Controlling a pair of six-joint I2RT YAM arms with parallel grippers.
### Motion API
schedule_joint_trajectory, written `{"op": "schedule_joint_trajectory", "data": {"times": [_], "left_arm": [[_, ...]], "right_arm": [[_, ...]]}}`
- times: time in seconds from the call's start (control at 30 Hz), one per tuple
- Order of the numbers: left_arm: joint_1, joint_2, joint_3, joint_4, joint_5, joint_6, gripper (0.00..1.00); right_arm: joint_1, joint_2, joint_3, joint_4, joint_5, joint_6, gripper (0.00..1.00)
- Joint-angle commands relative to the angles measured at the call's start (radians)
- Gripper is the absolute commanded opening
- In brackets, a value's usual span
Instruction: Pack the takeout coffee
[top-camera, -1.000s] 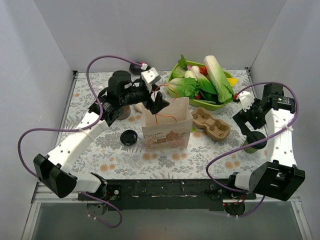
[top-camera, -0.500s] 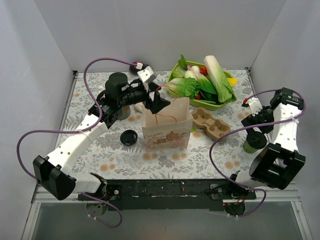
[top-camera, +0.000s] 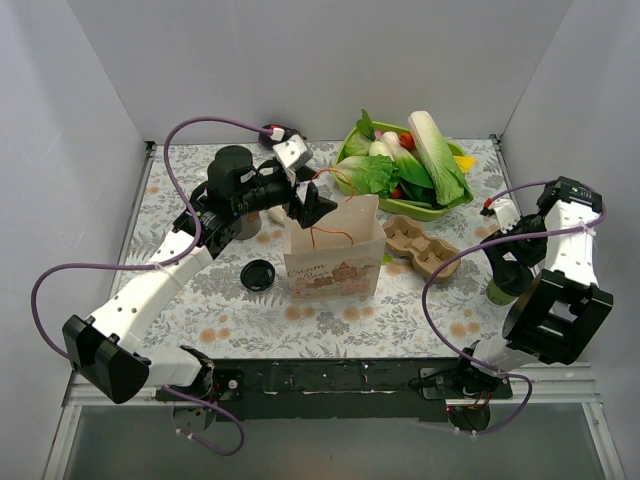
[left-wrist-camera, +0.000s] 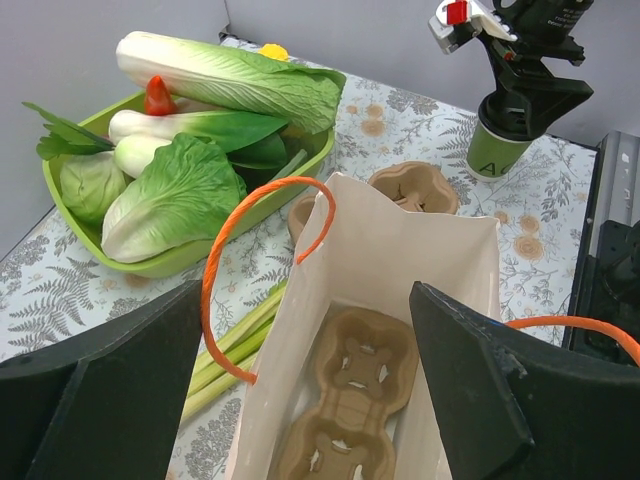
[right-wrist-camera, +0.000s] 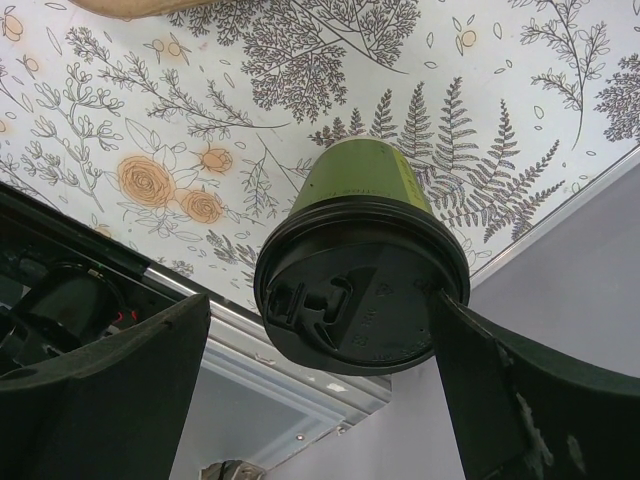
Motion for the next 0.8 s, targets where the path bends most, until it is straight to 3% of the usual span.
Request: {"op": "schedule_joint_trajectory", "data": {"times": [0.0,0.2,0.3,0.77], "left_arm": [[0.004,-0.039,0.011,-0.004,-0.010,0.022,0.83],[0.004,-0.032,0.022,-0.013,-0.006,0.029,0.83],[0.003,-0.026,0.026,-0.015,0.000,0.036,0.83],[0.003,-0.026,0.017,-0.030,-0.007,0.052,0.83]], "right_arm": [[-0.004,0.003,0.050,-0.018,-0.004,-0.078,0.97],[-0.004,-0.009,0.102,-0.030,-0.044,-0.080,0.94],[-0.005,-0.008,0.090,-0.016,-0.016,-0.086,0.98],[-0.005,0.061,0.075,0.007,0.012,-0.095,0.98]]}}
